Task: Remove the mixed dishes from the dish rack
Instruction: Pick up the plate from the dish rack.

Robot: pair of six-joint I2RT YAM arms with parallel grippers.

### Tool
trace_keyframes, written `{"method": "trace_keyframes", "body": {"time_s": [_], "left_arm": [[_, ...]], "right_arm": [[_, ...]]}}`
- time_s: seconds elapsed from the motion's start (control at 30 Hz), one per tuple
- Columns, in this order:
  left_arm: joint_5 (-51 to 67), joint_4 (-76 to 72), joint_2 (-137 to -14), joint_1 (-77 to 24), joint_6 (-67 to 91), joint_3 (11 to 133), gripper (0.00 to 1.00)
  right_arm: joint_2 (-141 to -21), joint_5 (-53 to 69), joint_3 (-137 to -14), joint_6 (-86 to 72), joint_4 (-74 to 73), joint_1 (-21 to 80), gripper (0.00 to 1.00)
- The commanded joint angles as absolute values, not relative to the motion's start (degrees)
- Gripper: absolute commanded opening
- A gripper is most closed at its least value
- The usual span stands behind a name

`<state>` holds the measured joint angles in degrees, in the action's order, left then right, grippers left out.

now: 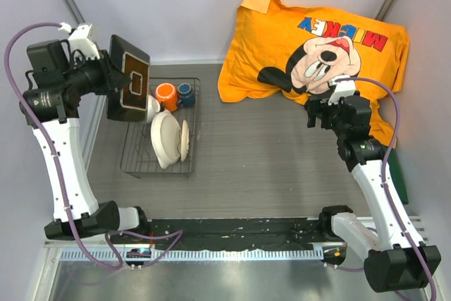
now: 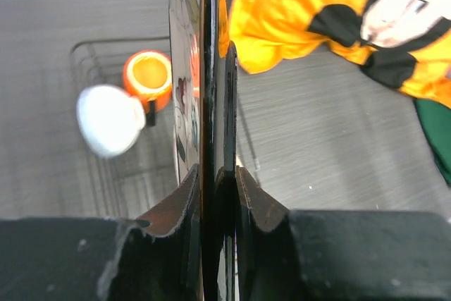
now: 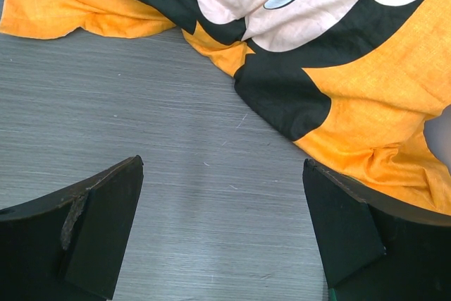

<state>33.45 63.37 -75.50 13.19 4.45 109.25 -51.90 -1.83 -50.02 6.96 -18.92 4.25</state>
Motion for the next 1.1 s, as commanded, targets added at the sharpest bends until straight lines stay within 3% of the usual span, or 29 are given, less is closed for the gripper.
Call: {"method": "trace_keyframes", "body": {"time_s": [0.0, 0.5, 0.6, 0.77, 1.07], "left_arm": [[34.6, 57.7, -76.3, 7.5, 6.2, 115.6, 0.00], [11.3, 53.9, -78.2, -21.3, -4.6, 116.7, 0.00], [2.1, 51.9, -79.4, -31.7, -9.7, 115.5, 0.00], [-13.1, 46.7, -80.7, -42.7, -17.0, 110.3, 0.00], [-26.5, 31.3, -83.5, -56.5, -28.9, 100.5, 0.00]], "right_arm": [[-52.1, -1.8, -51.4, 7.1, -17.7, 4.0, 1.00], [-50.2, -9.1, -49.7, 6.4, -13.5, 3.2, 1.00], [-51.1, -10.3, -49.9, 6.1, -13.5, 2.3, 0.99], [-51.3, -10.0, -50.0, 5.1, -13.4, 0.8, 0.98], [-51.1, -8.8, -50.3, 3.3, -13.5, -3.9, 0.99]]}}
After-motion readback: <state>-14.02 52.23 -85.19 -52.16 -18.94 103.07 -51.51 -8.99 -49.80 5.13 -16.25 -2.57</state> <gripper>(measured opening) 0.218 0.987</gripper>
